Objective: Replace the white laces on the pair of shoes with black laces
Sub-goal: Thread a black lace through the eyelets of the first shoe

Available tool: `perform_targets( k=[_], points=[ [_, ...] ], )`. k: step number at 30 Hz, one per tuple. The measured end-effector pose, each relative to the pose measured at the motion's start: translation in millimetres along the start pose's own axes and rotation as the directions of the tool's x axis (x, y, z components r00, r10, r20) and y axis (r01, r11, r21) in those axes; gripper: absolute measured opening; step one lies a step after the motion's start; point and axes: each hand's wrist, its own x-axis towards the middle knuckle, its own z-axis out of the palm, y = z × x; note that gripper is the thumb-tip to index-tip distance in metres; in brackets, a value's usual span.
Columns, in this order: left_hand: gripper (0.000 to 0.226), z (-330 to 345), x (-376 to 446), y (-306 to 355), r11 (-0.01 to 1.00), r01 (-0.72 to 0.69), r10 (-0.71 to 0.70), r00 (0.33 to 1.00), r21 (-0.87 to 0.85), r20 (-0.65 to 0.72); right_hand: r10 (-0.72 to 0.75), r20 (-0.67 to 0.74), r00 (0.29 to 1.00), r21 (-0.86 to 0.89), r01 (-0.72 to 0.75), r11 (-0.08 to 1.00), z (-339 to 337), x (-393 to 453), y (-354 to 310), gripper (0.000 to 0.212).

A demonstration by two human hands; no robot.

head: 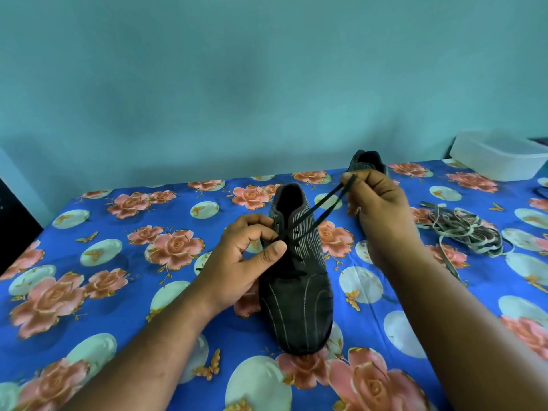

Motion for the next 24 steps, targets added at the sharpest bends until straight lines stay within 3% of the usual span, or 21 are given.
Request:
perform_targets(
  k=[4,7,12,18,24],
  points=[
    [0.033,-2,-1,3,1.0,0.019,-0.019,1.0,-0.012,-0.009,0.145,-0.066,0.987,-0.005,-0.145,0.989,-25,17,11,0.024],
    [0.031,-3,-2,6,0.992,0.045,-0.047,0.999,-0.117,-0.015,0.218,-0.109,0.97,0.021,-0.217,0.976,-36,22,16,0.034],
    [0.025,-1,-4,18,0.93,0.138,-0.143,0.99,-0.34,0.01,0.176,-0.11,0.978,-0.042,-0.182,0.982,-35,21,16,0.035],
    [0.046,0,-5,16,0.813,0.167,-0.186,0.982,-0.559,0.022,0.174,-0.073,0.982,0.009,-0.174,0.985,-29,19,14,0.033],
    [0.011,-1,0,20,0.88,0.066,-0.118,0.99,-0.47,-0.081,0.208,-0.172,0.963,0.045,-0.204,0.978,-44,24,13,0.033]
  ],
)
